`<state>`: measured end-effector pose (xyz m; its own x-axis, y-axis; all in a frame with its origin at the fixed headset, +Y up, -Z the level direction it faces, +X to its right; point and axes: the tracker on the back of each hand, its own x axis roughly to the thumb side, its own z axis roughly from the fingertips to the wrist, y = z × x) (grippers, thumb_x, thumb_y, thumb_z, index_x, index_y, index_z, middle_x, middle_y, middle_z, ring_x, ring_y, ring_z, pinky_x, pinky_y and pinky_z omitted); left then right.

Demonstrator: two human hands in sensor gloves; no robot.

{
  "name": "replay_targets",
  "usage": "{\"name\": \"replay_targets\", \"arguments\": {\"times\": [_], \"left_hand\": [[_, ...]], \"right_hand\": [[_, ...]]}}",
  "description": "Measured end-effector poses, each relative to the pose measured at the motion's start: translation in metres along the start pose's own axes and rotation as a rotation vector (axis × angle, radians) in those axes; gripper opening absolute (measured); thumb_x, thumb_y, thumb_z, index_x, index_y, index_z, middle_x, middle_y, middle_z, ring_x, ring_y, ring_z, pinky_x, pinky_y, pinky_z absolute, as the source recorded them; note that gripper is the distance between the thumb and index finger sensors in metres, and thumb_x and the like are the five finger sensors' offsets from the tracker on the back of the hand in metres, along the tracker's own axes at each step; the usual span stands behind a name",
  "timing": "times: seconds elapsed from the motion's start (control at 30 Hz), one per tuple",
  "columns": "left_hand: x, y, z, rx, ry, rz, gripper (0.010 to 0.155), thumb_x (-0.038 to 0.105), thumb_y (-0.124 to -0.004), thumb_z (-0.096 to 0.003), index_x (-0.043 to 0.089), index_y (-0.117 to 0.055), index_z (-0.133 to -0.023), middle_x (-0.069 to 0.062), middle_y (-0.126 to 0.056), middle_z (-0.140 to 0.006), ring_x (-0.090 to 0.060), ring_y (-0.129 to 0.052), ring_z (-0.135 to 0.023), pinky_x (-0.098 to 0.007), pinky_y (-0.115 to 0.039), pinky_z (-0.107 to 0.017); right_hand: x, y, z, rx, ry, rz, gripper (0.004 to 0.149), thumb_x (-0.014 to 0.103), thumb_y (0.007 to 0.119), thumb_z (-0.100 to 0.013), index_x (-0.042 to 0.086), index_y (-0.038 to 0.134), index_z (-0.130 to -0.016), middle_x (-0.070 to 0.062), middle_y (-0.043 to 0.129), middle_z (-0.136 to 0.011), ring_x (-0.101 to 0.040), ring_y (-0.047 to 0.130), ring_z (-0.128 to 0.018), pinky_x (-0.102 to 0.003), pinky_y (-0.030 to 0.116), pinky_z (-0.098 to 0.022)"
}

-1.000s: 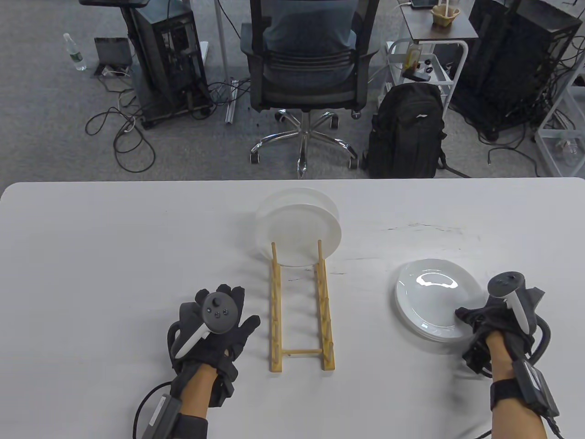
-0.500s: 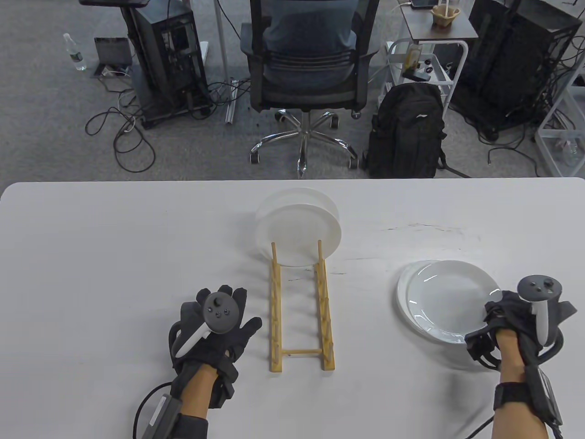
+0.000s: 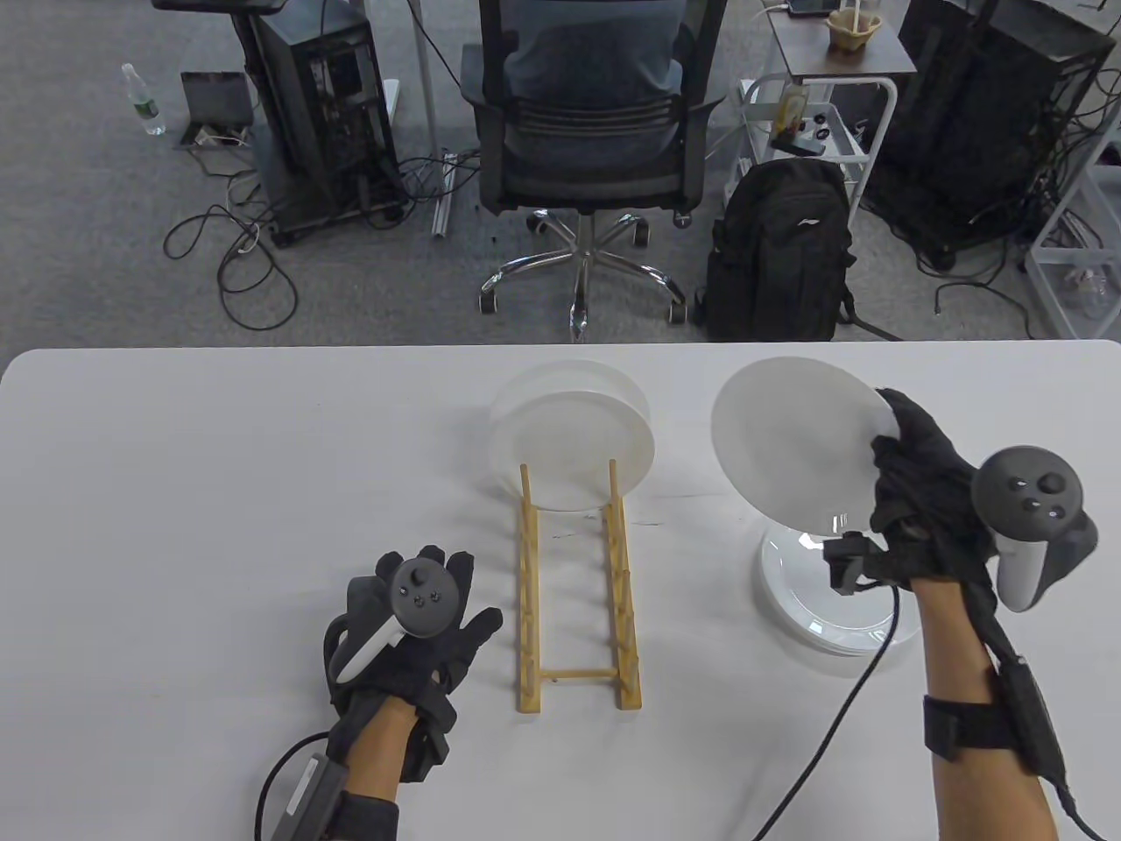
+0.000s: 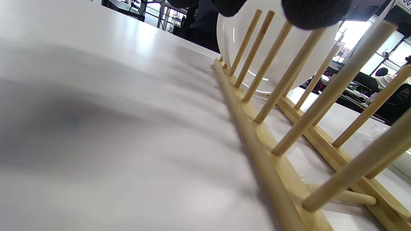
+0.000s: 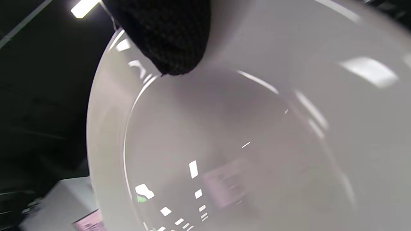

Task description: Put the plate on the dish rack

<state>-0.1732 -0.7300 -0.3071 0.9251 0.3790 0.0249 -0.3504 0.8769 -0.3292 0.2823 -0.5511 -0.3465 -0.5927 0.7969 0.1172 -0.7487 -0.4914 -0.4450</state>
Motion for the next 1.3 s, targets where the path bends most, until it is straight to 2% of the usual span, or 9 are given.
{"name": "replay_targets", "arguments": {"times": [0.13, 0.33, 0.6, 0.83, 0.93, 1.0, 1.07, 1.2, 1.3], "left_hand": [[0.001, -0.001, 0.0, -0.007, 0.0, -0.004, 0.08, 0.058, -0.062, -0.053, 0.022, -0.029, -0.118, -0.013, -0.018, -0.123, -0.059, -0.002, -0.104, -0.078, -0.013, -0.066], [0.002, -0.002, -0.001, -0.024, -0.005, -0.004, 0.081, 0.058, -0.062, -0.053, 0.022, -0.029, -0.118, -0.013, -0.018, -0.123, -0.059, -0.002, -0.104, -0.077, -0.013, -0.067], [0.003, -0.002, -0.002, -0.03, -0.008, 0.003, 0.08, 0.057, -0.061, -0.0532, 0.022, -0.029, -0.118, -0.013, -0.018, -0.123, -0.059, -0.002, -0.104, -0.077, -0.013, -0.067], [0.004, -0.004, -0.003, -0.046, 0.004, -0.016, 0.08, 0.057, -0.061, -0.0532, 0.022, -0.029, -0.118, -0.014, -0.018, -0.123, -0.06, -0.001, -0.103, -0.077, -0.013, -0.067], [0.004, -0.003, -0.002, -0.044, 0.003, -0.012, 0.08, 0.057, -0.061, -0.0533, 0.022, -0.029, -0.118, -0.014, -0.018, -0.123, -0.06, -0.001, -0.103, -0.077, -0.013, -0.067], [0.004, -0.001, -0.001, -0.032, 0.01, -0.022, 0.08, 0.057, -0.062, -0.0534, 0.022, -0.029, -0.118, -0.014, -0.018, -0.123, -0.059, -0.001, -0.103, -0.077, -0.013, -0.067], [0.003, -0.001, -0.001, -0.032, 0.011, -0.027, 0.08, 0.057, -0.062, -0.0533, 0.022, -0.029, -0.118, -0.014, -0.018, -0.123, -0.059, -0.001, -0.103, -0.077, -0.013, -0.067], [0.005, -0.002, -0.001, -0.04, 0.011, -0.03, 0.08, 0.057, -0.062, -0.0534, 0.022, -0.029, -0.118, -0.014, -0.017, -0.122, -0.059, -0.001, -0.103, -0.077, -0.013, -0.067], [0.005, -0.002, -0.001, -0.042, 0.011, -0.026, 0.08, 0.057, -0.062, -0.0534, 0.022, -0.029, -0.118, -0.014, -0.017, -0.122, -0.059, -0.001, -0.103, -0.077, -0.013, -0.067]], "right_hand": [[0.054, 0.046, 0.006, 0.08, -0.183, -0.017, 0.046, 0.014, 0.077, -0.046, 0.021, 0.081, -0.091, -0.006, 0.087, -0.088, -0.036, 0.097, -0.069, -0.057, 0.081, -0.05], [0.103, 0.12, 0.022, 0.19, -0.4, 0.2, 0.045, 0.014, 0.076, -0.046, 0.023, 0.083, -0.089, -0.005, 0.086, -0.089, -0.034, 0.095, -0.074, -0.059, 0.078, -0.055], [0.096, 0.205, 0.035, 0.298, -0.505, 0.43, 0.045, 0.013, 0.077, -0.046, 0.024, 0.084, -0.088, -0.004, 0.085, -0.091, -0.034, 0.093, -0.077, -0.06, 0.076, -0.058], [0.082, 0.251, 0.032, 0.449, -0.449, 0.529, 0.044, 0.014, 0.077, -0.046, 0.025, 0.084, -0.088, -0.005, 0.08, -0.092, -0.035, 0.092, -0.077, -0.06, 0.077, -0.058], [0.077, 0.263, 0.029, 0.511, -0.417, 0.532, 0.045, 0.014, 0.076, -0.046, 0.023, 0.082, -0.09, -0.006, 0.079, -0.093, -0.037, 0.09, -0.079, -0.06, 0.074, -0.06], [0.075, 0.265, 0.028, 0.504, -0.414, 0.544, 0.046, 0.014, 0.075, -0.047, 0.023, 0.08, -0.092, -0.006, 0.077, -0.094, -0.037, 0.088, -0.08, -0.059, 0.072, -0.062], [0.075, 0.263, 0.028, 0.534, -0.407, 0.522, 0.051, 0.015, 0.076, -0.047, 0.021, 0.072, -0.097, -0.008, 0.069, -0.102, -0.04, 0.08, -0.089, -0.062, 0.065, -0.067], [0.074, 0.238, 0.03, 0.516, -0.427, 0.55, 0.061, 0.023, 0.08, -0.046, 0.021, 0.06, -0.104, -0.011, 0.055, -0.111, -0.045, 0.066, -0.098, -0.067, 0.056, -0.07], [0.066, 0.204, 0.031, 0.465, -0.415, 0.531, 0.07, 0.028, 0.081, -0.045, 0.019, 0.05, -0.108, -0.014, 0.048, -0.113, -0.047, 0.062, -0.1, -0.068, 0.053, -0.071]]}}
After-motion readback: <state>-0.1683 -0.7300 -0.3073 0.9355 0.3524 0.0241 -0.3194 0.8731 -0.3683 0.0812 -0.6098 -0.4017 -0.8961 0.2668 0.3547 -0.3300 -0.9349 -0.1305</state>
